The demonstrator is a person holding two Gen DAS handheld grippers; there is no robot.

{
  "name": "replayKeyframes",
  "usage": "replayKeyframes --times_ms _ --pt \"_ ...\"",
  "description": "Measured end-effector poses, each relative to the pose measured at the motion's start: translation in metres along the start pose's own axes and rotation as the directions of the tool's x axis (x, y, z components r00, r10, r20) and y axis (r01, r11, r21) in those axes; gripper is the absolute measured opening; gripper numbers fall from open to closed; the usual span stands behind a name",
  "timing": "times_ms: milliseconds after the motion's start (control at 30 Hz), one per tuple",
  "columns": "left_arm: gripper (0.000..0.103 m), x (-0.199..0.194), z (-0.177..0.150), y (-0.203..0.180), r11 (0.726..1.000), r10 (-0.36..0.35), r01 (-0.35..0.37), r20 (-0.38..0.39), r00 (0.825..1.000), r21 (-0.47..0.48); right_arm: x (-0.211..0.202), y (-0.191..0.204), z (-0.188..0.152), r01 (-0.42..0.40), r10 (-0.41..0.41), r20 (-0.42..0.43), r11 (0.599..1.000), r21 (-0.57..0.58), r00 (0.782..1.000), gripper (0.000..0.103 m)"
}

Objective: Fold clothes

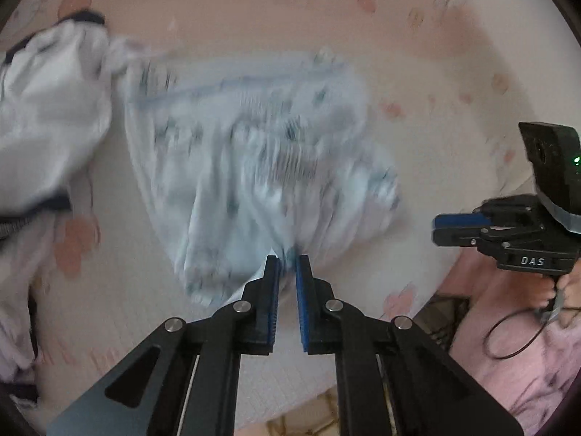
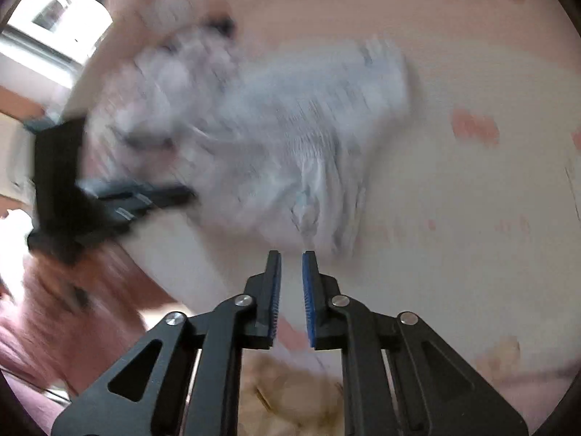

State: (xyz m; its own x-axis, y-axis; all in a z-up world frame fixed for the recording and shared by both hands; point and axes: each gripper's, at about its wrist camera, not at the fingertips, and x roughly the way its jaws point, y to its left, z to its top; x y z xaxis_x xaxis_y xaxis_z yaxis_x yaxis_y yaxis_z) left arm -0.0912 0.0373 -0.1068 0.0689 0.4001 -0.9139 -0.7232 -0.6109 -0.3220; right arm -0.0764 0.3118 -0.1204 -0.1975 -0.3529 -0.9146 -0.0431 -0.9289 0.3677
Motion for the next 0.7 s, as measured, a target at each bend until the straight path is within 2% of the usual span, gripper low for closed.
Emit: replayKeyframes --times_ms 33,100,133,167,200,233,333,367,400,467,533,567,633,700 --pt "0.011 0.000 -0.001 0.002 1.000 0.027 -0.027 0.010 1.000 0.003 0.010 -0.002 -0.009 0.049 -0.049 -0.050 0.999 -0.002 0.998 0.025" --pt "0.017 -0.008 0.003 0.005 0.998 0.066 -0.067 0.079 0.995 0.001 0.015 -0.002 -0.013 0.107 -0.107 -0.033 0.994 -0.011 0.994 0.027" --pt "0.035 -0.015 0.000 0.009 0.997 0.076 -0.076 0.124 0.989 -0.004 0.009 0.003 -0.008 0.098 -0.098 0.019 0.995 -0.021 0.995 0.039" --pt "0.054 -0.023 -0.003 0.013 0.996 0.085 -0.084 0.169 0.982 -0.010 0.002 0.009 -0.003 0.089 -0.087 0.071 0.995 -0.032 0.994 0.047" --pt "0.058 -0.025 0.001 0.016 0.996 0.084 -0.083 0.192 0.978 -0.014 -0.004 0.016 0.005 0.086 -0.078 0.127 0.995 -0.053 0.989 0.057" --pt "0.058 -0.026 0.006 0.019 0.997 0.083 -0.081 0.214 0.973 -0.017 -0.010 0.024 0.014 0.084 -0.069 0.180 0.994 -0.073 0.981 0.061" --pt "0.058 -0.023 0.023 0.018 0.991 0.120 -0.131 0.239 0.964 0.032 -0.007 0.040 0.043 0.131 -0.097 0.241 0.983 -0.127 0.966 0.065" --pt "0.058 -0.017 0.027 0.014 0.987 0.151 -0.158 0.237 0.960 0.008 -0.004 0.041 0.052 0.132 -0.096 0.247 0.982 -0.133 0.964 0.065" --pt "0.057 -0.014 0.033 0.014 0.990 0.137 -0.142 0.220 0.966 0.006 0.000 0.042 0.061 0.133 -0.095 0.253 0.981 -0.139 0.963 0.066" --pt "0.038 -0.007 0.038 0.015 0.996 0.090 -0.092 0.177 0.980 0.006 0.016 0.045 0.077 0.140 -0.105 0.218 0.978 -0.155 0.970 0.067" --pt "0.033 0.000 0.042 0.011 0.996 0.077 -0.082 0.148 0.986 0.030 0.028 0.045 0.083 0.161 -0.128 0.192 0.973 -0.165 0.973 0.067" --pt "0.024 0.003 0.044 0.008 0.995 0.081 -0.088 0.135 0.987 0.049 0.034 0.041 0.084 0.160 -0.131 0.180 0.975 -0.154 0.975 0.067" --pt "0.000 0.008 0.048 0.005 0.992 0.070 -0.084 0.137 0.988 0.096 0.039 0.032 0.078 0.128 -0.110 0.144 0.984 -0.126 0.983 0.067" --pt "0.000 0.006 0.055 0.003 0.987 0.081 -0.103 0.169 0.982 0.127 0.037 0.027 0.071 0.116 -0.100 0.126 0.986 -0.124 0.987 0.067"
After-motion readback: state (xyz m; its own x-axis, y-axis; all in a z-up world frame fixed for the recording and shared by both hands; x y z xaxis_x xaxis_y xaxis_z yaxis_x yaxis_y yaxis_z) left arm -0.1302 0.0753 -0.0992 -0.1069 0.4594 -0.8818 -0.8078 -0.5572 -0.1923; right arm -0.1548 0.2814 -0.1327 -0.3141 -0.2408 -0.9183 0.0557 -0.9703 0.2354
